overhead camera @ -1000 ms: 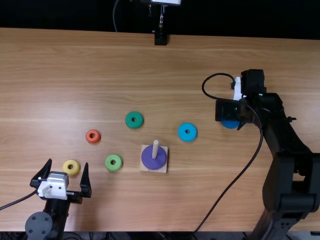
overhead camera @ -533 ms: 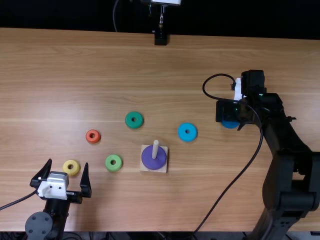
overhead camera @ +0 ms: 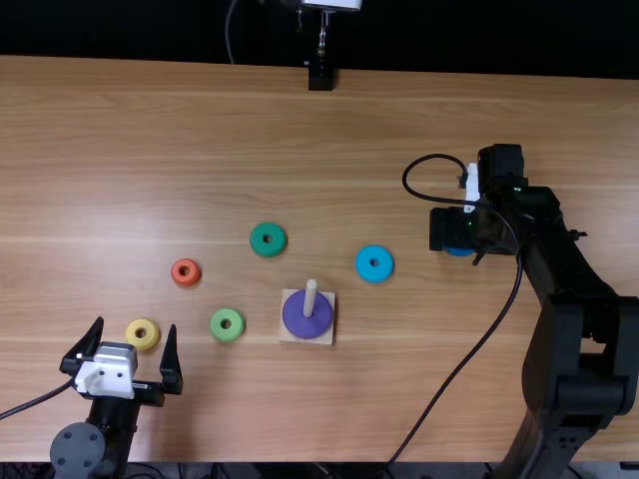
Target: Build the Hanoi tower: stack the rings onto the peg from bottom to top in this color order: purple, dark blue, light blue, dark green, light green, yellow, orange.
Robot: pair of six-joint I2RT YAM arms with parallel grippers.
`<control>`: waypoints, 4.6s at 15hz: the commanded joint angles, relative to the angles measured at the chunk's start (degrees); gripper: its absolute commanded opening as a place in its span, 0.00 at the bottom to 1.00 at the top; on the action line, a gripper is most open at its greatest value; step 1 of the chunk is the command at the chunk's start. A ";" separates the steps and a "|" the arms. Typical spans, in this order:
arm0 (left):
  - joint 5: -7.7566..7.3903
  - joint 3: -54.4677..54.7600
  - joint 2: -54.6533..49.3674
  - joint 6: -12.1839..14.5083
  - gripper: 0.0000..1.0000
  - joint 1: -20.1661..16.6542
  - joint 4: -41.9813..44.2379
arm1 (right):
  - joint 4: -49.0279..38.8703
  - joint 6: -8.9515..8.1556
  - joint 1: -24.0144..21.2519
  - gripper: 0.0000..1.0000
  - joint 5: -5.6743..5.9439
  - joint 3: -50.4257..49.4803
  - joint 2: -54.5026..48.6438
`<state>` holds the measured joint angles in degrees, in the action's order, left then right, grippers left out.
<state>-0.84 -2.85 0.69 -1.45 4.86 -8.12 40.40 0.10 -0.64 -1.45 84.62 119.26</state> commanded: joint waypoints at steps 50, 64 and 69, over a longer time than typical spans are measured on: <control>-0.21 2.85 -0.69 0.61 1.00 -0.47 -0.63 | 38.23 1.06 39.84 0.00 -0.23 29.02 -16.87; -0.21 2.85 -0.69 0.61 1.00 -0.47 -0.63 | 38.34 0.01 41.69 0.00 -0.23 28.32 -16.96; -0.21 2.85 -0.69 0.61 1.00 -0.47 -0.63 | 38.34 0.01 41.95 0.00 -0.23 27.09 -17.05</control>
<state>-0.84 -2.87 0.67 -1.48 4.86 -8.12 78.78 0.12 40.51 -1.48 112.36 104.18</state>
